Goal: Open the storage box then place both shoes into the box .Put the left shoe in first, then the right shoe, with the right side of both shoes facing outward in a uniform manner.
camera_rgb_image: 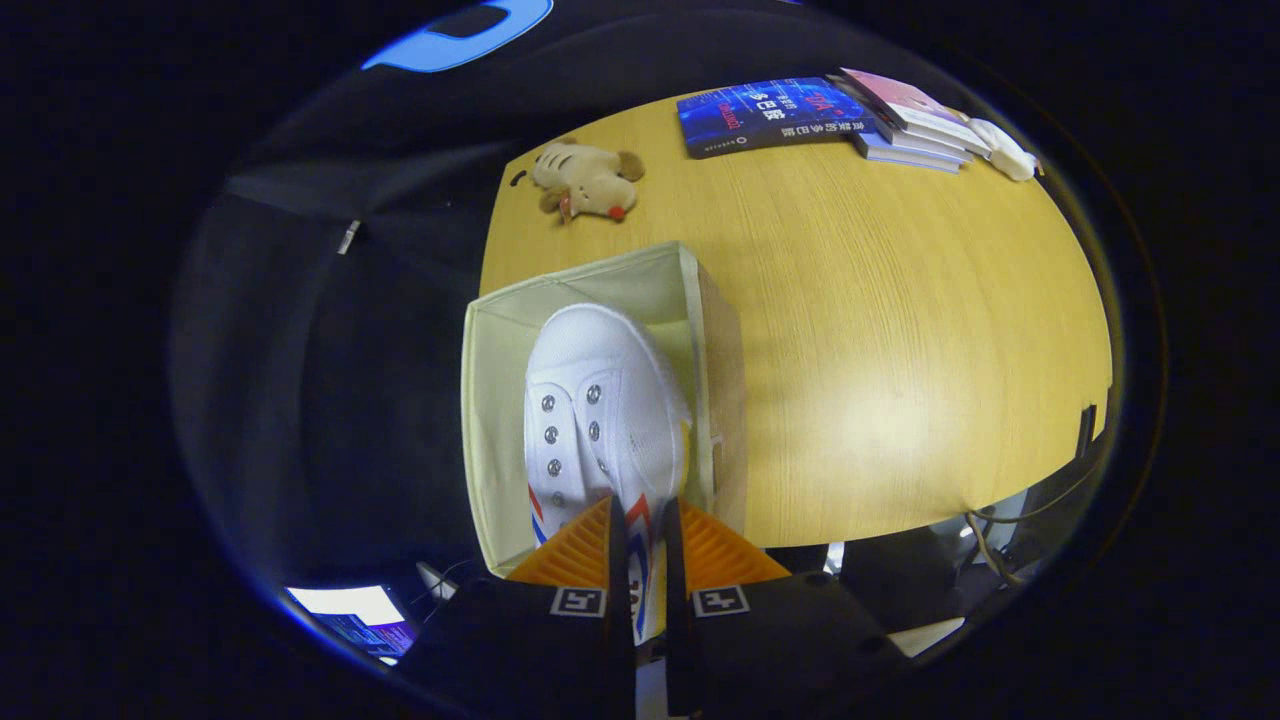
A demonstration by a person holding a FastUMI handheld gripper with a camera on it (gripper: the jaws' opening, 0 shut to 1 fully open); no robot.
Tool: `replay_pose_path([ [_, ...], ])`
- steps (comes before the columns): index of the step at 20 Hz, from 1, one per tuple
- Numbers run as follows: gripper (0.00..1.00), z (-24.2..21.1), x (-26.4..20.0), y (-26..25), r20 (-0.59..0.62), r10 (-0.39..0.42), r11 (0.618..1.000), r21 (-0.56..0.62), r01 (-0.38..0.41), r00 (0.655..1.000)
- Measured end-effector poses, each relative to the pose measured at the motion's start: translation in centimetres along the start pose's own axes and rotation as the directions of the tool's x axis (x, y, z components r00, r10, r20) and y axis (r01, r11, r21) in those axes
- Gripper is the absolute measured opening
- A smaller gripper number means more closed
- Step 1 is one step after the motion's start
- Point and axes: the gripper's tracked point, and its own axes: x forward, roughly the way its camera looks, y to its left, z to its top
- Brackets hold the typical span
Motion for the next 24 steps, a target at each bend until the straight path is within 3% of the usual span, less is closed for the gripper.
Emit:
replay_pose_path([
  [6, 0.16, 0.9, 2.3, -0.2, 0.059, -0.091, 0.995, -0.041, 0.093, 0.994],
  [10, 0.17, 0.6, 2.9, 0.4, 0.069, -0.077, 0.995, -0.06, 0.081, 0.995],
  [17, 0.81, 1.6, -0.1, 2.2, 0.147, 0.043, 0.987, -0.162, -0.019, 0.988],
  [21, 0.93, 2.8, -2.8, 1.6, 0.218, 0.136, 0.969, -0.234, -0.083, 0.966],
  [24, 0.97, 4.6, -5.9, -0.2, 0.322, 0.187, 0.939, -0.337, -0.072, 0.928],
])
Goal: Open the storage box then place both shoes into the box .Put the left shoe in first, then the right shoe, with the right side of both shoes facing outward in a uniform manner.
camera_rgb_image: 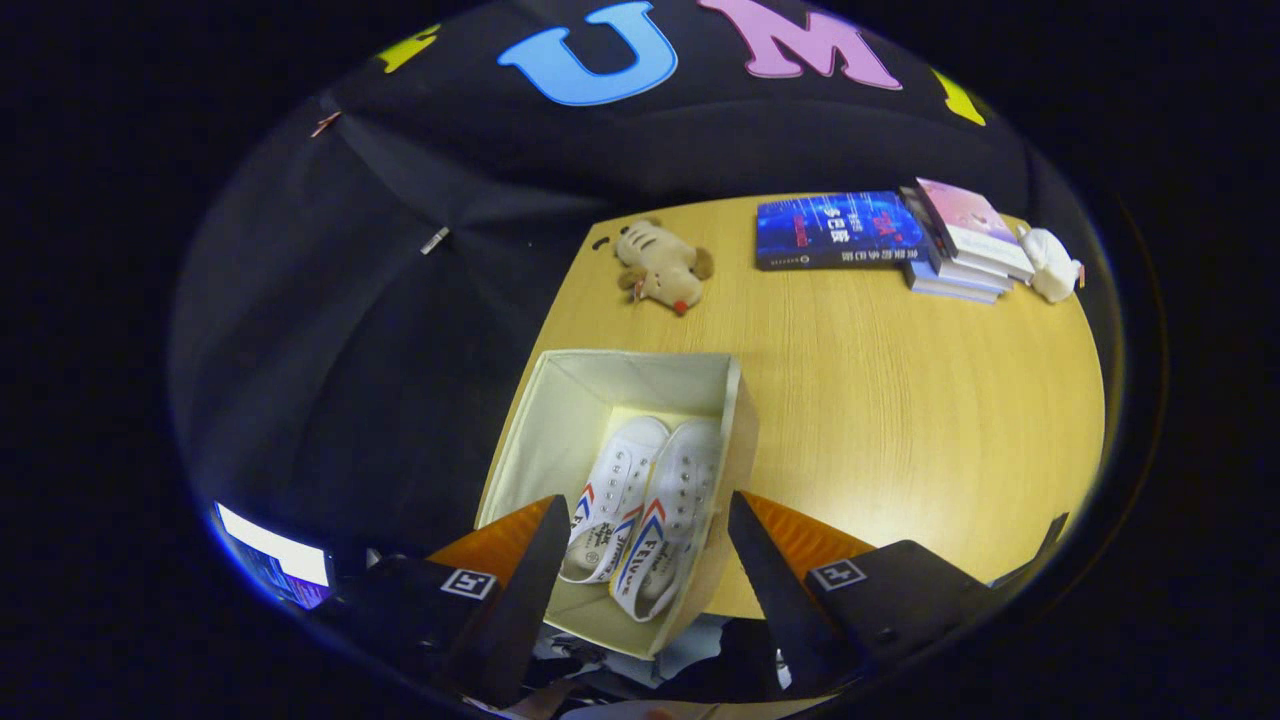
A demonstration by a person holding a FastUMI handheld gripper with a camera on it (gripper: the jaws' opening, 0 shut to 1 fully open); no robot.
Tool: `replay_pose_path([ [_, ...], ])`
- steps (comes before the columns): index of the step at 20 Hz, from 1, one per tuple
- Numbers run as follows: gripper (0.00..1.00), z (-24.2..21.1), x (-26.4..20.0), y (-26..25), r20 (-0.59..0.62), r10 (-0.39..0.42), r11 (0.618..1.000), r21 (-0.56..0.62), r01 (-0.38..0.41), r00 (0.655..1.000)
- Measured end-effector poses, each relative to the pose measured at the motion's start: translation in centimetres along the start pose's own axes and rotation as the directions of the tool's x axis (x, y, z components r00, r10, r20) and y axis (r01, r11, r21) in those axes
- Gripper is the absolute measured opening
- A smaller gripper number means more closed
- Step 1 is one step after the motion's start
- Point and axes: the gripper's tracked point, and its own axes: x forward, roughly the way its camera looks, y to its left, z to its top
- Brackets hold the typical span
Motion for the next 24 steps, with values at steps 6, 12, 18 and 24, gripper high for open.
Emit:
replay_pose_path([
  [6, 0.99, 6.5, -7.7, -7.4, 0.32, -0.019, 0.978, -0.19, 0.084, 0.947],
  [12, 0.99, 11.1, -15.5, -17.3, 0.535, -0.099, 0.947, -0.207, 0.244, 0.839],
  [18, 0.99, 13.6, -22.5, -25.8, 0.647, -0.186, 0.901, -0.188, 0.391, 0.739],
  [24, 0.96, 13.3, -27.7, -32.4, 0.701, -0.26, 0.862, -0.141, 0.486, 0.664],
])
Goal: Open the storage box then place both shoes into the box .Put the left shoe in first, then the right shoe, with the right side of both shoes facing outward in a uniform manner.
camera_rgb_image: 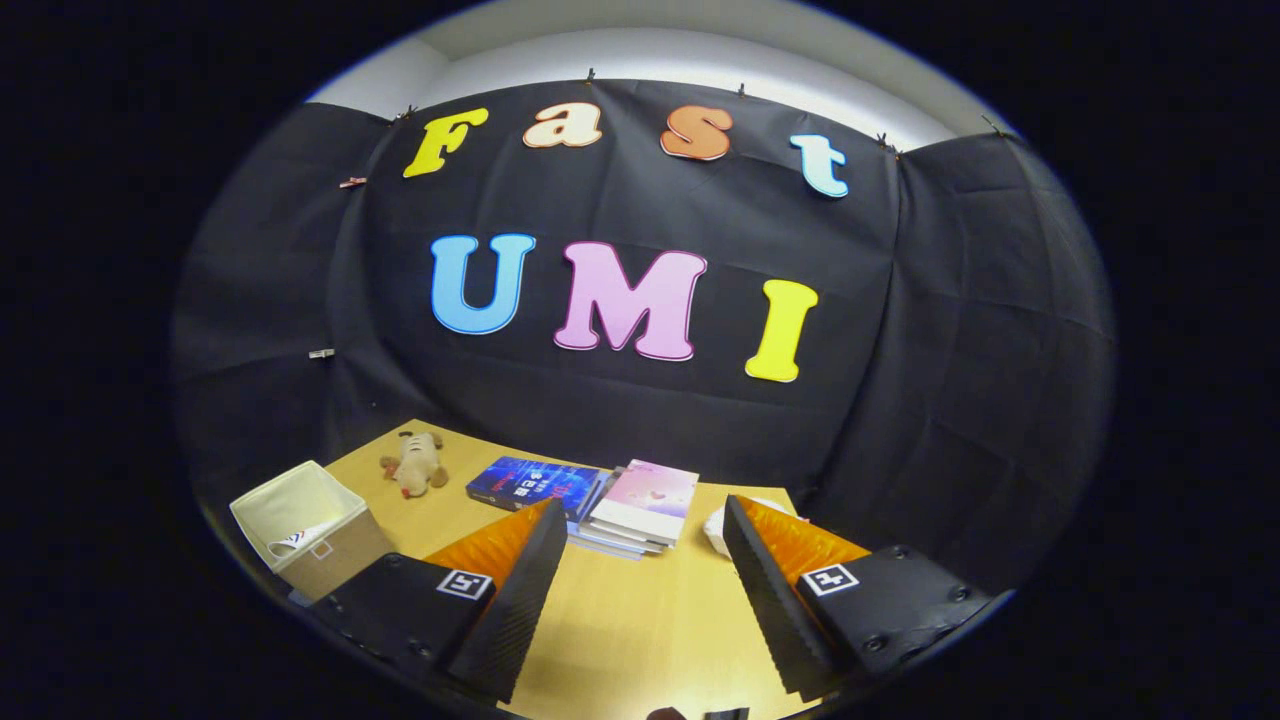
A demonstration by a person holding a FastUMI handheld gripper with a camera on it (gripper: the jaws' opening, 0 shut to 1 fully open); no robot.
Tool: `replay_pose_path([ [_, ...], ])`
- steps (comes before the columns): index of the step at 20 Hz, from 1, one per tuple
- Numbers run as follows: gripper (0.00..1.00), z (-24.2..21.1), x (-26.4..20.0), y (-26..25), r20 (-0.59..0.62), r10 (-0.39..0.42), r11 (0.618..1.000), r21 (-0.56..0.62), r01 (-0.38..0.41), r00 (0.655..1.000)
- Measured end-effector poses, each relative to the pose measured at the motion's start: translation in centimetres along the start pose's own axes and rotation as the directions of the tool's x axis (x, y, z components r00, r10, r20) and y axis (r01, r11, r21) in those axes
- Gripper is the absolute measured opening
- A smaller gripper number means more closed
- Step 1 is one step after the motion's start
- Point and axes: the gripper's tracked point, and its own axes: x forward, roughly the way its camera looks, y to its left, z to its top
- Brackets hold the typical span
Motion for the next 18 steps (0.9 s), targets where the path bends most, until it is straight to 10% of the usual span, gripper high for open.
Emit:
replay_pose_path([
  [18, 0.96, -1.5, 1.3, -6.9, 0.026, -0.046, 0.998, 0.034, 0.045, 0.999],
])
